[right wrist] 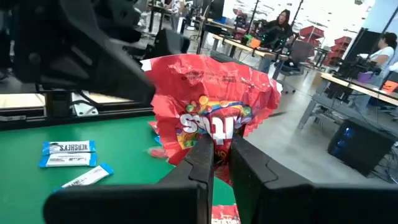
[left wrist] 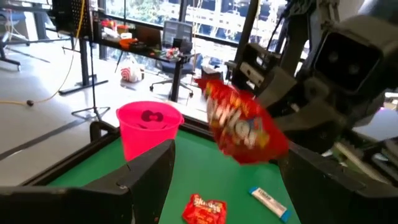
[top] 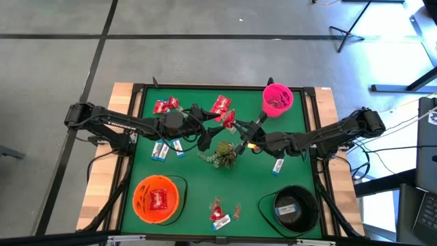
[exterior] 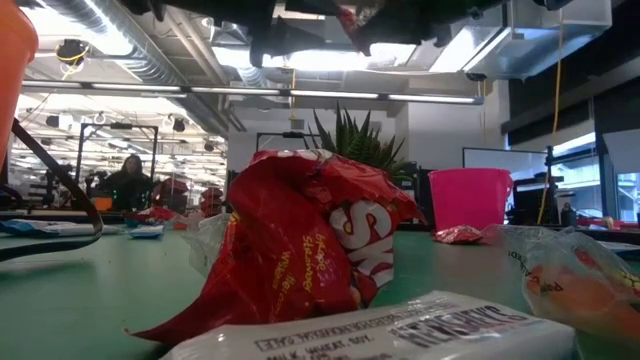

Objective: Sort candy
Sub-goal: Put the red candy into the orange bucket

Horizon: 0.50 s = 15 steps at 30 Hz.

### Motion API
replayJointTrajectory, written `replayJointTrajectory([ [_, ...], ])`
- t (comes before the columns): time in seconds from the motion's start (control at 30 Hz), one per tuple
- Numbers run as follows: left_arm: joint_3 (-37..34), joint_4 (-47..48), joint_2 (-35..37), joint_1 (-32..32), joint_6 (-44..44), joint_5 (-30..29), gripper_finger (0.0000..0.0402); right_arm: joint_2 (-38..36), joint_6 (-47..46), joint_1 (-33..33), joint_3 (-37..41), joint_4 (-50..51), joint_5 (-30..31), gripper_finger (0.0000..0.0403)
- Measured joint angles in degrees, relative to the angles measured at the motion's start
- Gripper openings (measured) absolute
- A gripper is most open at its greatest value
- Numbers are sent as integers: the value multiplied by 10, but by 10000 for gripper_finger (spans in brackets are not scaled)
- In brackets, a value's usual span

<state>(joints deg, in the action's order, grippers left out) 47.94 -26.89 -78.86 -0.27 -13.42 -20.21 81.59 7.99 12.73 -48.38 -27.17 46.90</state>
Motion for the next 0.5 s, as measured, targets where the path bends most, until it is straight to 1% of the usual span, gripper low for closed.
replayJointTrajectory([
  [0.13,0,2,0,0,-2,0,271,16,10,0,-16,0,-13,39],
  [0.33,0,9,0,-4,-13,3,268,56,33,0,-40,5,-15,39],
  [0.4,0,10,0,-8,-12,2,259,65,41,0,-46,2,-16,39],
  [0.5,0,26,0,-11,-11,2,232,65,43,0,-45,6,-14,39],
])
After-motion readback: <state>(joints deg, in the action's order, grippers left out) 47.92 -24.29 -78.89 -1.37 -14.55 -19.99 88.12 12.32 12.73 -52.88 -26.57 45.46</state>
